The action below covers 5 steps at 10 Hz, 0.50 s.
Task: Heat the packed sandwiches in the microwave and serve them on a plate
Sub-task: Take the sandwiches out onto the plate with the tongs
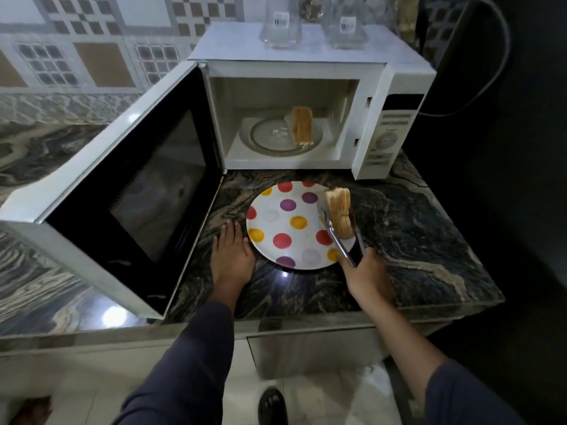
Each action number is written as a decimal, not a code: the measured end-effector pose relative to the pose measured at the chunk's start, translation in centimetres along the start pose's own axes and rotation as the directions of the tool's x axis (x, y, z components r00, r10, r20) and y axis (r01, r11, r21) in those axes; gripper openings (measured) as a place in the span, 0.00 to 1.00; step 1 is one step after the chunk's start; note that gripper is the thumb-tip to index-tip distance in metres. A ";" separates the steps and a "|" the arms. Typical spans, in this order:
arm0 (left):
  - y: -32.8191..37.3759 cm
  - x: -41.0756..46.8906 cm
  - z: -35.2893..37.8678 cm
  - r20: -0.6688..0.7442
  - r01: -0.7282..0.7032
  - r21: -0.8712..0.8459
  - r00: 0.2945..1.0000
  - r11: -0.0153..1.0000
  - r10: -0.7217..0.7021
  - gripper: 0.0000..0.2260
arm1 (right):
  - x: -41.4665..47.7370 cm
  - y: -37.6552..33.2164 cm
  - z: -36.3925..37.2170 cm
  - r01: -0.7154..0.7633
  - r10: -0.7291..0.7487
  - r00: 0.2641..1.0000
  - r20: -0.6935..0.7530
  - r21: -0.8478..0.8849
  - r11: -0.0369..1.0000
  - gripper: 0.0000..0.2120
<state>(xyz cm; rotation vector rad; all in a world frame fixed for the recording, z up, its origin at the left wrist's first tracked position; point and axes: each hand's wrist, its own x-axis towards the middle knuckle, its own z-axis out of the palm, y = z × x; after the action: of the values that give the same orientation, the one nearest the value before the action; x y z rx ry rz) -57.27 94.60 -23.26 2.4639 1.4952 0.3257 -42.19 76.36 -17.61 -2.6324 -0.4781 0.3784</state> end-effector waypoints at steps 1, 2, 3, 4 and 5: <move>-0.1 0.0 0.0 -0.001 -0.003 -0.011 1.000 1.000 0.003 0.23 | 0.4 0.1 -0.6 0.032 -0.032 0.999 0.002 -0.009 0.999 0.21; 0.0 -0.1 -0.2 -0.013 -0.010 -0.015 1.000 1.000 0.010 0.23 | 0.5 -0.2 -1.0 0.053 -0.053 0.999 -0.008 -0.025 0.998 0.18; 0.0 -0.1 -0.2 -0.010 -0.009 -0.017 1.000 1.000 0.009 0.23 | 0.0 -0.5 -0.7 0.065 -0.066 0.998 -0.011 -0.013 0.998 0.18; 0.0 -0.1 -0.3 -0.003 -0.006 -0.028 1.000 1.000 0.006 0.23 | -0.6 -0.5 -0.3 0.064 -0.064 0.998 -0.002 -0.019 0.998 0.19; 0.1 -0.1 -0.4 -0.001 -0.010 -0.034 1.000 0.999 0.010 0.23 | -0.8 -0.5 -0.2 0.045 -0.045 0.999 0.001 0.002 0.999 0.23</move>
<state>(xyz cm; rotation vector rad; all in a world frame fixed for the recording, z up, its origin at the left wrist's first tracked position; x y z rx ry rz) -57.41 94.49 -22.86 2.4455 1.4659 0.3508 -42.99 76.40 -17.04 -2.6152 -0.5354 0.3655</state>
